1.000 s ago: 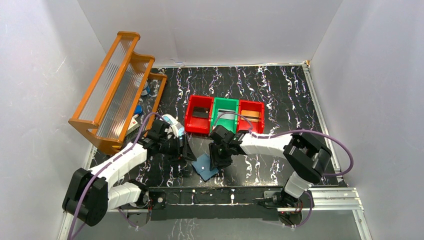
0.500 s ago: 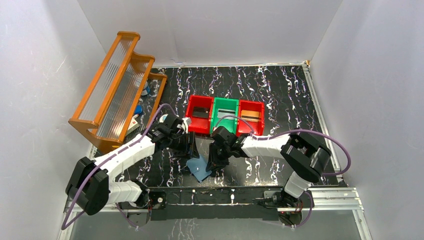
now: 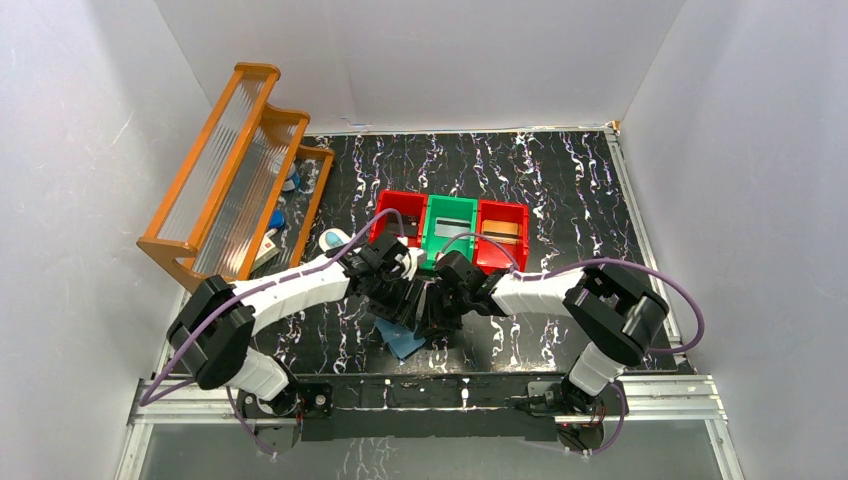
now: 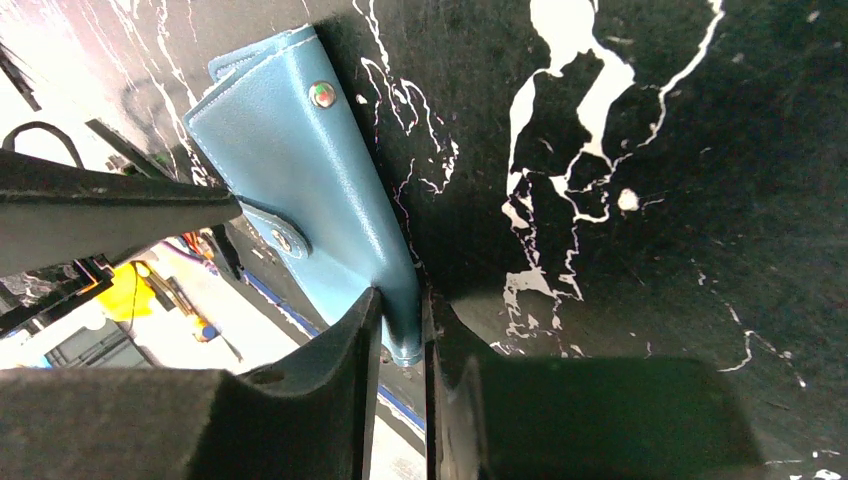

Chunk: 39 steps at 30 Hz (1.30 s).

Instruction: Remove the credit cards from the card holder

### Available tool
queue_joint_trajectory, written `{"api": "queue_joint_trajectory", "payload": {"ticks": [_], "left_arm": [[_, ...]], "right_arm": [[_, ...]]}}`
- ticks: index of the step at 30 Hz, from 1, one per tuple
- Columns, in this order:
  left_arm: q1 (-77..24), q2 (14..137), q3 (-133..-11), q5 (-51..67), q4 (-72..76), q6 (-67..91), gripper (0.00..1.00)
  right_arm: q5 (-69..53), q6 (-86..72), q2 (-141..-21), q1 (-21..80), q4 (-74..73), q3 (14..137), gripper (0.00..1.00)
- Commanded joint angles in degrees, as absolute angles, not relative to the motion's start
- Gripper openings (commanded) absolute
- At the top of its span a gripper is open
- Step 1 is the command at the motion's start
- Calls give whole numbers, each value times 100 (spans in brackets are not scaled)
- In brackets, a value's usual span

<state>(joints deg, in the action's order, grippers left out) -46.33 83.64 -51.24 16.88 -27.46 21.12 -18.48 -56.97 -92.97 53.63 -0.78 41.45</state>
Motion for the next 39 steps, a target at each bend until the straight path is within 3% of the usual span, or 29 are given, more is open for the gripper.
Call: {"api": "queue_joint_trajectory", "payload": {"ticks": [1,13,19,22,25,30,35,39], "left_arm": [[-4663,8436,-5328,1475,-3009,1682,51],[-4846,8876,-5340,1387,-3263,1518,48],[-5075,9229,-5557,431,-3632,1542,35],[-5202,9222,-5519,188,-3684,1584,37],[-5345,9220,-5473,11,-3701,1711,45],[-5678,9232,-5379,-450,-3696,1950,47],[-5731,9328,-5298,-1314,-3826,2277,28],[-5769,9130,-5334,-1895,-3900,2528,21]], "right_arm": [[-1371,-5684,-9248,5237,-175,3988,22],[-1355,-5801,-9177,5153,-71,3889,23],[-1262,-5856,-9121,5150,-213,3957,23],[-1169,-5892,-9057,5142,-286,3994,24],[-1130,-5929,-9048,5133,-324,4020,24],[-1090,-6000,-9028,5120,-334,4008,24],[-1017,-6054,-8977,5107,-420,3981,24],[-946,-6064,-8930,5067,-510,3990,24]]}}
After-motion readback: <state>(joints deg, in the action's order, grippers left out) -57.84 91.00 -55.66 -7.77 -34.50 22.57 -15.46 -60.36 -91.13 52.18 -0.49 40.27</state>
